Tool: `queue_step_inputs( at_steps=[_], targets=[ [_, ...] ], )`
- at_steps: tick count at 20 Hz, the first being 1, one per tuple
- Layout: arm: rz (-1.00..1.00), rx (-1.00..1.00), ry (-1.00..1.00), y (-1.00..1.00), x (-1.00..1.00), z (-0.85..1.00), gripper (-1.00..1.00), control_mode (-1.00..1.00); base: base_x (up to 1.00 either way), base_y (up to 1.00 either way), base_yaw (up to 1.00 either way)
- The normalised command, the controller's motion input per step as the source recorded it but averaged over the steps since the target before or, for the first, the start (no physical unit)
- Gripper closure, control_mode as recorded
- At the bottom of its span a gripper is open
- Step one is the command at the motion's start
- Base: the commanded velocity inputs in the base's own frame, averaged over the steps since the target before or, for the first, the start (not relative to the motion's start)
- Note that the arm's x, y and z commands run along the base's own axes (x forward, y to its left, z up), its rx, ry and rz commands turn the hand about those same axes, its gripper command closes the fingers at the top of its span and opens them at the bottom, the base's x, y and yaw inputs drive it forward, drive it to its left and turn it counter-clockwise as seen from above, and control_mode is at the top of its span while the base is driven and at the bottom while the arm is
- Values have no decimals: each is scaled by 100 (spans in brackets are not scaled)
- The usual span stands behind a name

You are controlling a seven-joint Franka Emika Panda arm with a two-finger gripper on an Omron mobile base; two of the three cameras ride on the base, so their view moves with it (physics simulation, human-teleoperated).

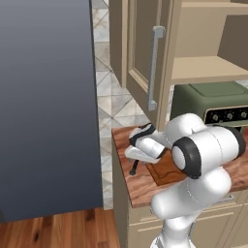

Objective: Grab the spray bottle from the cabinet, then place it next to the cutting board for sanitizing. Then grab the dish brush from the countertop next to the sink and place it next to the cutting board.

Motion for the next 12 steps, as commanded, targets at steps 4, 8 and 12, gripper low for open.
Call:
queue_step_inputs(
  at_steps=[4, 8, 12],
  targets=[
    [0, 0, -9, 5, -36, 21, -100, -100, 0, 0, 0],
    [0, 0, -7, 0, -41, 38, -100, -100, 0, 0, 0],
    [0, 0, -9, 0, -29, 23, -100, -100, 0, 0, 0]
  ],
)
